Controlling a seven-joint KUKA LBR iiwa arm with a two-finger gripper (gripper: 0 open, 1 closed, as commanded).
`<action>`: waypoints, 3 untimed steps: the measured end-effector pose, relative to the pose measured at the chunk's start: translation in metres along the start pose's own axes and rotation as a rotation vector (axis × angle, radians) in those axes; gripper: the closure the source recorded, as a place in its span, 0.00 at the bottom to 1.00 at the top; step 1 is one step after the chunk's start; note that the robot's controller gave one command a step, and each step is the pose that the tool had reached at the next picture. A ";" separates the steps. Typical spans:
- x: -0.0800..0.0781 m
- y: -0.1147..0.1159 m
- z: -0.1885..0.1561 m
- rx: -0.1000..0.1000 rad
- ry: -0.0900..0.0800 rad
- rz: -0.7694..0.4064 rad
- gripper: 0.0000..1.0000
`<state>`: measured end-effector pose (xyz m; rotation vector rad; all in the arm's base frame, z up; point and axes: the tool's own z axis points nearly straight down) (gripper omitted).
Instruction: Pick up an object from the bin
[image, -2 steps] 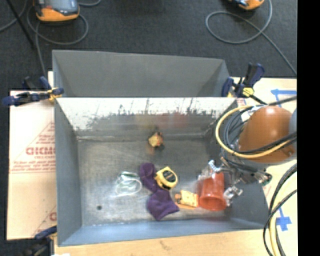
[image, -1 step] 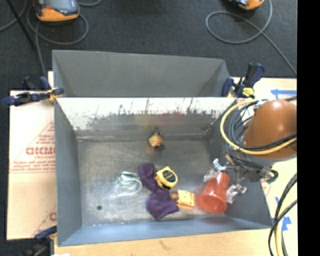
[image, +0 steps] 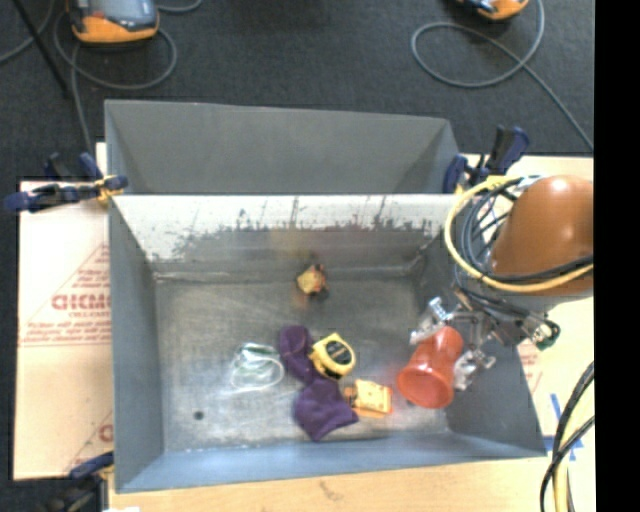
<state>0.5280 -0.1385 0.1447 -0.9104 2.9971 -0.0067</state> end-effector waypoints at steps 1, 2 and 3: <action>0.005 0.002 0.013 -0.005 0.003 0.005 1.00; 0.002 0.000 -0.014 -0.006 0.007 -0.008 1.00; 0.008 -0.006 -0.029 -0.002 0.003 -0.018 1.00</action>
Offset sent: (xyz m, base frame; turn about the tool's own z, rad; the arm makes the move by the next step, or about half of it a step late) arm 0.0018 -0.0002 0.0268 -0.0171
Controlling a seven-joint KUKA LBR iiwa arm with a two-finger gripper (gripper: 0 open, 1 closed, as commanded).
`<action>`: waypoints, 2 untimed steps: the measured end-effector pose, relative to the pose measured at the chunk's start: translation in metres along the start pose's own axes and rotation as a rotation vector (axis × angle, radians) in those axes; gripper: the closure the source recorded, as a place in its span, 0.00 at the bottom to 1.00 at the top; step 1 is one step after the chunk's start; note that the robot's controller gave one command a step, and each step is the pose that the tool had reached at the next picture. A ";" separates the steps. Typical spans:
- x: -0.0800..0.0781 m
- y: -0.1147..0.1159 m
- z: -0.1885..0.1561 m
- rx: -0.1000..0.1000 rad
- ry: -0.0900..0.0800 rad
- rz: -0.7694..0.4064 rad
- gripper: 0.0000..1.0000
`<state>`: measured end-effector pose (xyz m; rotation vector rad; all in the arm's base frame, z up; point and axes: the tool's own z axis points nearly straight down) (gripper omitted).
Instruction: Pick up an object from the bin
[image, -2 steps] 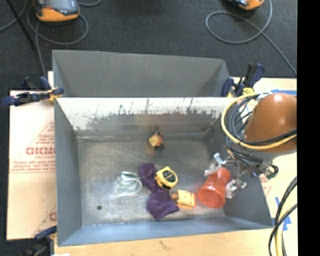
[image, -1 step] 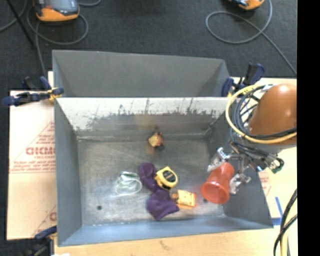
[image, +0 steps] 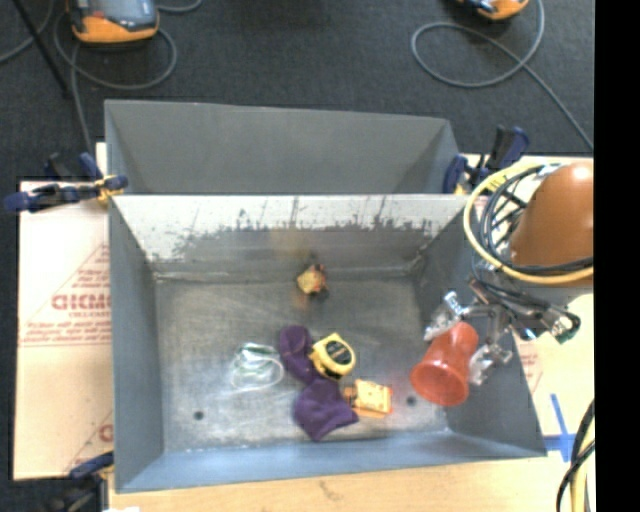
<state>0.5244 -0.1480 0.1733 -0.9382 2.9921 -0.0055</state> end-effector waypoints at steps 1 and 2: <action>-0.007 0.006 0.010 -0.004 0.001 -0.002 1.00; -0.027 -0.026 -0.139 0.001 -0.002 -0.170 1.00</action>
Offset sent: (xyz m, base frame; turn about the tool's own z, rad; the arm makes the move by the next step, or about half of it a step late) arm 0.0340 -0.0053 0.1367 -0.1724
